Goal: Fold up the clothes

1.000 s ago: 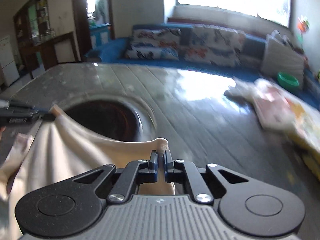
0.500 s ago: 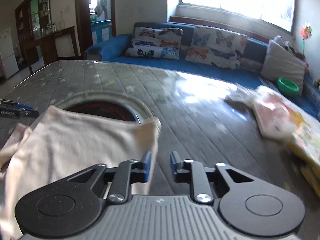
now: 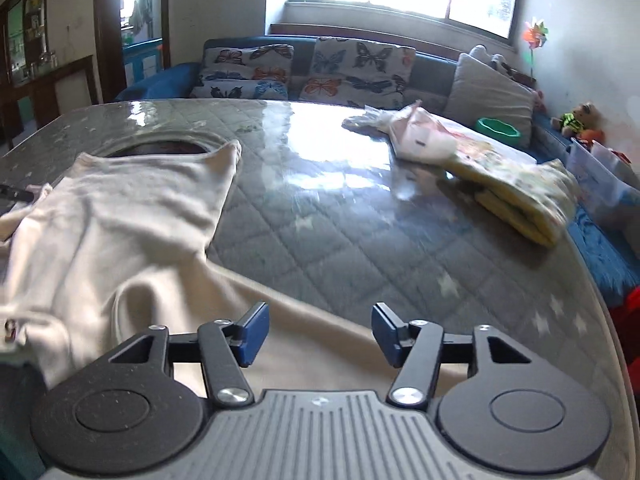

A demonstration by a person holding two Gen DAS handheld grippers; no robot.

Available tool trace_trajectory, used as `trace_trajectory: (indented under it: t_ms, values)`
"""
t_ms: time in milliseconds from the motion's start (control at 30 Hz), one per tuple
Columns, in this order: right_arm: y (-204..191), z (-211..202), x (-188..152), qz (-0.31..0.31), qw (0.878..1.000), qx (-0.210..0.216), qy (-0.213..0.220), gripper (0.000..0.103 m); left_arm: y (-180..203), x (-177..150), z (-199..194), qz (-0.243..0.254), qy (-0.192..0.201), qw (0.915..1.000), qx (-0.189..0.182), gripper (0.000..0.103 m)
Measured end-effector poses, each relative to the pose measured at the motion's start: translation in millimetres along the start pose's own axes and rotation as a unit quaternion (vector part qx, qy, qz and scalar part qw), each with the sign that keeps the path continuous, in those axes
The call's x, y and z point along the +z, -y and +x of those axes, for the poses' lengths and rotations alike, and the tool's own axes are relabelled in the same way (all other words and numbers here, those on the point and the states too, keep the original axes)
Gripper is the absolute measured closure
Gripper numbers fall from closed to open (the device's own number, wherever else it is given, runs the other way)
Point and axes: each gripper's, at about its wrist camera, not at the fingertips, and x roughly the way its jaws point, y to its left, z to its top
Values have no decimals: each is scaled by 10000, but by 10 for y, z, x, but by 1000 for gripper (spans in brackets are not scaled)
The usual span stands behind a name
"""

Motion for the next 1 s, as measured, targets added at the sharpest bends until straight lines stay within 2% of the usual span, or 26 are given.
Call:
trace_trajectory:
  t_ms: [33, 100, 200, 333, 433, 567, 700, 867, 1000]
  values:
    - [1, -14, -30, 6, 10000, -17, 4, 31, 4, -10, -12, -38, 21, 10000, 74, 93]
    - [-9, -56, -119, -6, 10000, -66, 3, 30, -19, -53, -102, -124, 158, 9990, 393, 95]
    - [10, -108, -198, 100, 9999, -103, 52, 23, -200, -146, -355, -483, 430, 9945, 830, 96]
    - [45, -156, -269, 210, 9996, -101, 155, 18, -526, -307, -745, -909, 694, 9808, 1577, 96]
    - [77, -125, -316, 330, 9993, -84, 125, 17, -754, -414, -906, -1119, 711, 9722, 1928, 96]
    - [136, -28, -404, 516, 9986, -100, 25, 17, -960, -491, -842, -1190, 467, 9696, 2088, 96]
    - [186, -27, -421, 642, 9979, -52, 66, 17, -1006, -489, -677, -1136, 272, 9698, 2141, 95]
    - [272, 35, -390, 532, 9983, -256, 4, 17, -1008, -403, -478, -987, 212, 9677, 2309, 95]
    - [448, 177, -317, 760, 9966, -301, -49, 17, -995, -338, -388, -820, 168, 9676, 2380, 94]
